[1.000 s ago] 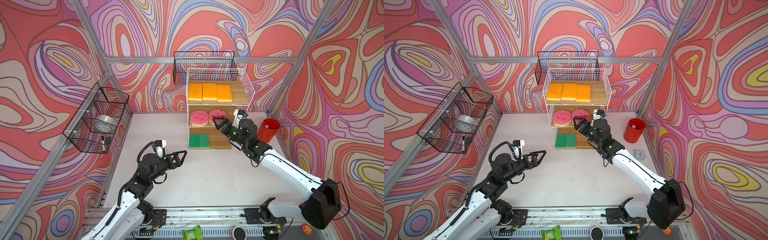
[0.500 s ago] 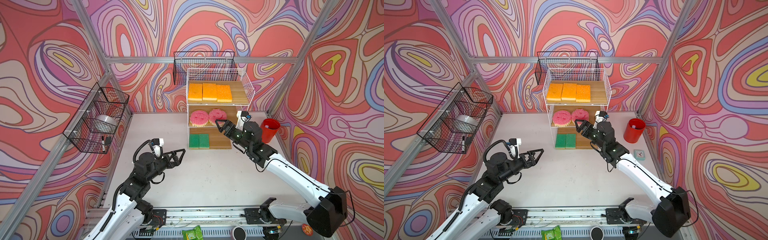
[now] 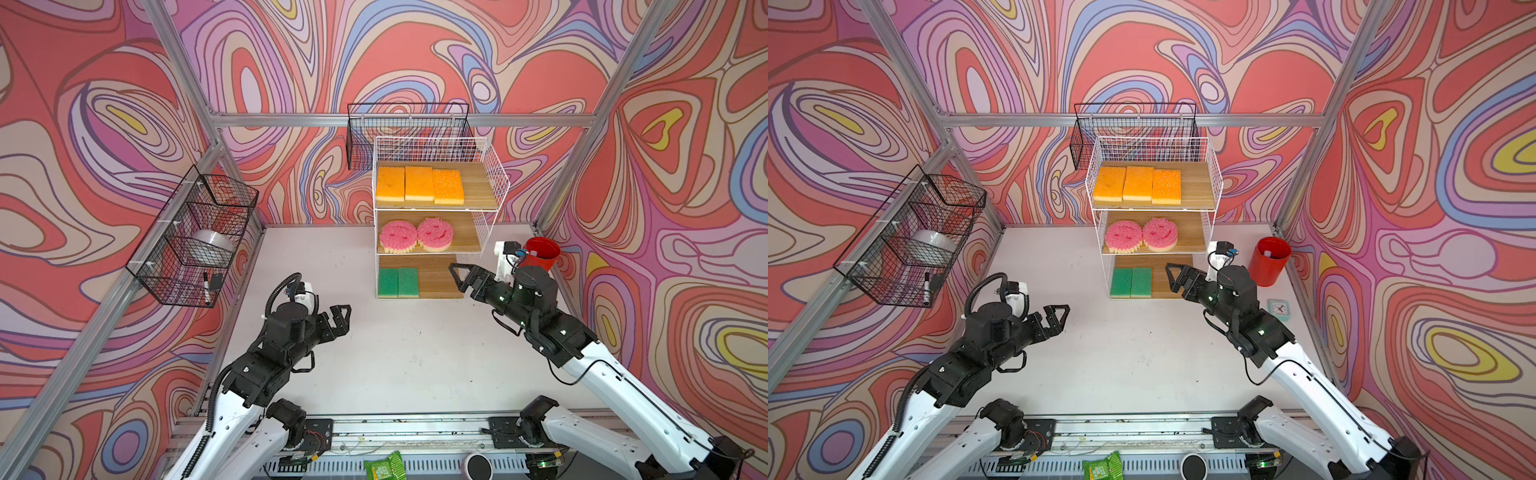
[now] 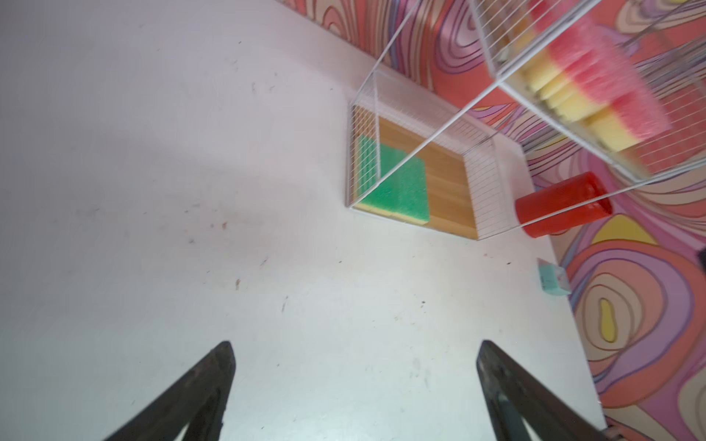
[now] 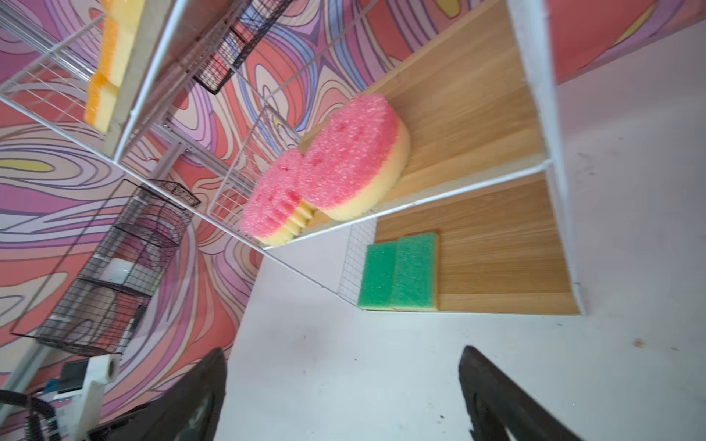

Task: Arrange cleaning sponges on a shelf
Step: Reset both arms

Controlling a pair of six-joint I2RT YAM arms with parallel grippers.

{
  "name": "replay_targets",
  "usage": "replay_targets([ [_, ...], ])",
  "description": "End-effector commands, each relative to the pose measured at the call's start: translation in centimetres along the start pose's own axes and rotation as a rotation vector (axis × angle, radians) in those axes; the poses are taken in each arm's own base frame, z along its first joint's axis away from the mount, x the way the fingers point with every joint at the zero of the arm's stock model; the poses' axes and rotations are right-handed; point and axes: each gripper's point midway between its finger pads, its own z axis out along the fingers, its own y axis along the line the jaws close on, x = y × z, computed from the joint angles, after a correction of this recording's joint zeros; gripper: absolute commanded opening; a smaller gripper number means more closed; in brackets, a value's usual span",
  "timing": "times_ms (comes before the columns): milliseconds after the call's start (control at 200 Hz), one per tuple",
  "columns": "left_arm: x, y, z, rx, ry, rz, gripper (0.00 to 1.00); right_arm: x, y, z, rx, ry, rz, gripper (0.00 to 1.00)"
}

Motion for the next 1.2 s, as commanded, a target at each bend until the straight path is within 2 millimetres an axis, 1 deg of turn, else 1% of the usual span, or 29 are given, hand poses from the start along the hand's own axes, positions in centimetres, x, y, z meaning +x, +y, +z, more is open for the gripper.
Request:
replay_targets([
  [0,0.5,3.0,-1.0,-0.128,-0.012,0.034,1.00,1.2,-4.9,-1.9,0.194,-0.031,-0.114,0.98],
  [90,-0.2,3.2,-1.4,-0.109,-0.089,0.047,1.00,1.6,-6.2,-2.9,0.202,-0.090,-0.168,0.98],
  [155,-0.7,3.7,-1.6,-0.126,-0.136,0.061,1.00,1.9,-7.2,-3.4,0.219,-0.125,-0.202,0.98],
  [185,-0.9,3.8,-1.7,-0.130,-0.154,0.072,1.00,1.7,-8.0,-3.8,0.250,-0.157,-0.195,0.98],
  [265,-1.0,4.4,-1.1,-0.161,-0.167,0.099,1.00,1.1,-11.2,-5.5,0.405,-0.248,-0.134,0.98],
  [295,-0.8,4.8,-0.6,-0.184,-0.157,0.103,1.00,0.8,-11.8,-5.9,0.434,-0.277,-0.137,0.98],
  [325,-0.8,5.1,-0.1,-0.207,-0.149,0.117,1.00,0.7,-11.9,-6.0,0.437,-0.291,-0.169,0.98],
  [391,-0.9,5.7,1.4,-0.274,-0.122,0.169,1.00,0.7,-12.2,-5.6,0.442,-0.312,-0.242,0.98],
  [421,-1.3,6.2,1.9,-0.322,-0.125,0.182,1.00,0.7,-12.5,-5.5,0.459,-0.324,-0.260,0.98],
  [506,-2.0,7.3,4.3,-0.402,-0.106,0.227,1.00,0.2,-13.7,-5.2,0.546,-0.361,-0.329,0.98],
  [561,-2.4,8.4,6.1,-0.414,-0.096,0.184,1.00,-0.2,-15.0,-5.1,0.633,-0.407,-0.338,0.98],
  [601,-2.6,9.6,7.4,-0.418,-0.081,0.121,1.00,-0.5,-15.5,-4.6,0.667,-0.436,-0.358,0.98],
  [636,-3.0,10.8,8.2,-0.437,-0.080,0.062,1.00,-0.5,-16.1,-4.0,0.681,-0.453,-0.378,0.98],
  [676,-3.4,12.1,8.9,-0.470,-0.073,0.033,1.00,-0.6,-17.0,-3.2,0.685,-0.470,-0.363,0.98],
  [701,-4.3,12.4,9.4,-0.478,-0.097,0.032,1.00,-0.6,-17.9,-2.8,0.687,-0.476,-0.340,0.98],
  [726,-4.9,12.7,9.7,-0.492,-0.111,0.051,1.00,-0.6,-18.8,-2.2,0.683,-0.473,-0.311,0.98],
  [801,-6.7,13.0,10.6,-0.519,-0.151,0.181,1.00,-0.8,-22.0,-0.8,0.701,-0.436,-0.231,0.98],
  [846,-7.3,13.2,11.1,-0.531,-0.171,0.238,1.00,-0.9,-23.5,-0.2,0.729,-0.415,-0.237,0.98],
  [881,-7.6,13.3,11.6,-0.529,-0.182,0.270,1.00,-1.1,-24.3,0.4,0.752,-0.408,-0.274,0.98],
  [936,-7.7,13.5,12.5,-0.513,-0.185,0.304,1.00,-1.5,-24.9,1.3,0.773,-0.414,-0.332,0.98],
  [1001,-7.6,14.1,13.5,-0.506,-0.190,0.318,1.00,-1.4,-25.9,3.0,0.778,-0.395,-0.349,0.98],
  [1031,-7.7,14.5,13.8,-0.510,-0.198,0.316,1.00,-1.0,-26.4,3.8,0.782,-0.374,-0.355,0.98],
  [1121,-8.2,15.4,14.5,-0.500,-0.239,0.298,1.00,-0.4,-27.3,5.7,0.777,-0.344,-0.400,0.98],
  [1141,-8.3,15.5,14.7,-0.495,-0.249,0.293,1.00,-0.7,-27.3,6.0,0.785,-0.348,-0.420,0.98],
  [1197,-8.6,15.9,15.0,-0.477,-0.279,0.278,1.00,-0.5,-27.8,6.9,0.795,-0.297,-0.434,0.98],
])
